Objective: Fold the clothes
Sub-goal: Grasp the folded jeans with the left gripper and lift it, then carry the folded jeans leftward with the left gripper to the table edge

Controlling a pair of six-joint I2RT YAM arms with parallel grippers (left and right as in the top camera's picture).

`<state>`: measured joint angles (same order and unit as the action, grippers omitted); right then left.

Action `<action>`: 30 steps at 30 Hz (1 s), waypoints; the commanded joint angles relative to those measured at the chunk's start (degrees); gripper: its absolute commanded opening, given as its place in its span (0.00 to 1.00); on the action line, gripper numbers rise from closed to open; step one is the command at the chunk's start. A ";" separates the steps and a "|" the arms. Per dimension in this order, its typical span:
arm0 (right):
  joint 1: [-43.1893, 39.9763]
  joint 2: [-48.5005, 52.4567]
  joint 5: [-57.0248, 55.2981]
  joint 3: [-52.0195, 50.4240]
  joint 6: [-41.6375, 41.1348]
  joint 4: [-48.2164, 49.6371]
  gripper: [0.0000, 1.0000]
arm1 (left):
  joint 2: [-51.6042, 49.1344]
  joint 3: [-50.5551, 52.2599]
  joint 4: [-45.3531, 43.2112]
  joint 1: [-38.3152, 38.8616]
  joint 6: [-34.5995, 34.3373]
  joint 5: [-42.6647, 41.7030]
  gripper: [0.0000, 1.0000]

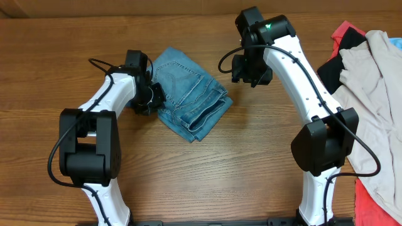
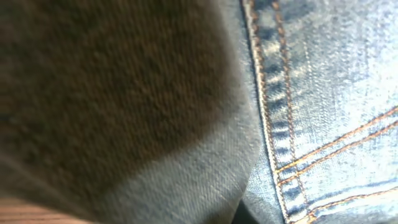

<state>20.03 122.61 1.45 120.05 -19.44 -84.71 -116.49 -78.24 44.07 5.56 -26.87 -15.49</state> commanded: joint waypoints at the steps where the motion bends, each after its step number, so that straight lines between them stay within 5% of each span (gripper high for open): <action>1: 0.13 -1.20 -0.37 0.90 0.44 -0.22 0.57 | -0.81 1.49 0.39 -1.64 1.55 1.07 0.04; 10: 0.13 -1.20 -0.55 0.90 1.51 -0.37 0.57 | 0.22 -13.49 12.79 -21.90 11.76 14.01 0.08; 11: 0.13 -1.20 -0.52 0.90 1.49 -0.35 0.57 | 0.22 -15.65 13.35 -23.67 12.31 13.88 0.15; 14: 0.13 -1.20 -0.52 0.90 1.49 -0.28 0.57 | 0.22 -25.33 16.48 -30.03 12.81 9.66 0.62; 17: 0.13 -1.20 -0.55 0.90 1.46 -0.20 0.57 | 0.22 -33.05 19.71 -34.38 13.64 -0.04 0.74; 20: 0.13 -1.20 -0.52 0.90 1.46 0.24 0.57 | 0.22 -36.79 24.02 -35.52 15.21 -8.20 0.72; 26: 0.13 -1.20 -0.33 0.87 1.46 0.04 0.57 | 0.13 -34.91 24.57 -29.20 16.22 -8.90 0.60; 30: 0.13 -1.20 -0.31 0.87 1.46 -0.13 0.57 | -0.35 -33.00 22.73 -20.65 16.20 -3.21 0.30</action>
<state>20.03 122.61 1.45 120.05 -18.17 -84.97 -116.79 -113.10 67.75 -21.37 -11.99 -21.43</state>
